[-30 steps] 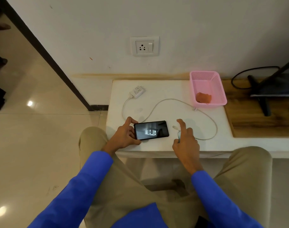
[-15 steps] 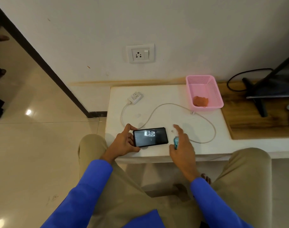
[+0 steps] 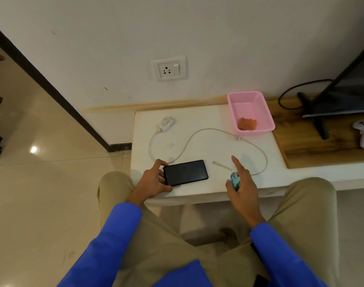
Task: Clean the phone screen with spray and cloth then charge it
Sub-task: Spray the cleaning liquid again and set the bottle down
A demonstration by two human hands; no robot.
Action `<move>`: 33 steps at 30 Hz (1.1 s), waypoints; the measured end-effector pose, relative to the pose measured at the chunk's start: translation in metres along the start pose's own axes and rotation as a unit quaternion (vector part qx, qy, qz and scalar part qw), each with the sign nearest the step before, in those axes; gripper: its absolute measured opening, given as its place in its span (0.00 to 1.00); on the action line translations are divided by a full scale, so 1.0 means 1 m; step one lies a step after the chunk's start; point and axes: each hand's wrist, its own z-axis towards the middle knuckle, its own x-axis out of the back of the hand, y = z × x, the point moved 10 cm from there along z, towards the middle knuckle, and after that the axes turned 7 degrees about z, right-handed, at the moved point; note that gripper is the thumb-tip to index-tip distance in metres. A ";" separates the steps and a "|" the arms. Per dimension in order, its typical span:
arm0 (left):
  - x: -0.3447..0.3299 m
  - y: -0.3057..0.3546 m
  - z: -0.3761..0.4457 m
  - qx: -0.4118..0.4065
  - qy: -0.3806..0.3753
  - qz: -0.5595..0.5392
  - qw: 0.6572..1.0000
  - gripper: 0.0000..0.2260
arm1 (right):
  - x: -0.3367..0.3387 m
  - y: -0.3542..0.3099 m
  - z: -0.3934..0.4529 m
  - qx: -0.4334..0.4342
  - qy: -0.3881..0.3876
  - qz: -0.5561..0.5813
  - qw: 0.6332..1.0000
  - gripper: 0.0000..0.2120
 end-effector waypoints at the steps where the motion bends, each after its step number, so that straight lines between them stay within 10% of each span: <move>1: 0.001 -0.001 0.000 0.006 0.003 0.002 1.000 0.36 | -0.003 0.002 -0.001 -0.013 -0.009 0.014 1.000 0.39; 12: 0.019 -0.005 -0.002 0.040 0.047 0.069 0.996 0.43 | 0.000 0.014 0.002 -0.057 0.014 0.060 0.996 0.27; 17: 0.062 0.023 0.012 -0.003 0.171 0.127 0.977 0.19 | -0.007 0.016 0.002 -0.062 0.005 0.049 0.997 0.26; 33: 0.031 0.079 0.080 -0.067 0.114 0.189 0.973 0.18 | -0.001 0.020 0.005 -0.059 0.026 0.070 0.995 0.25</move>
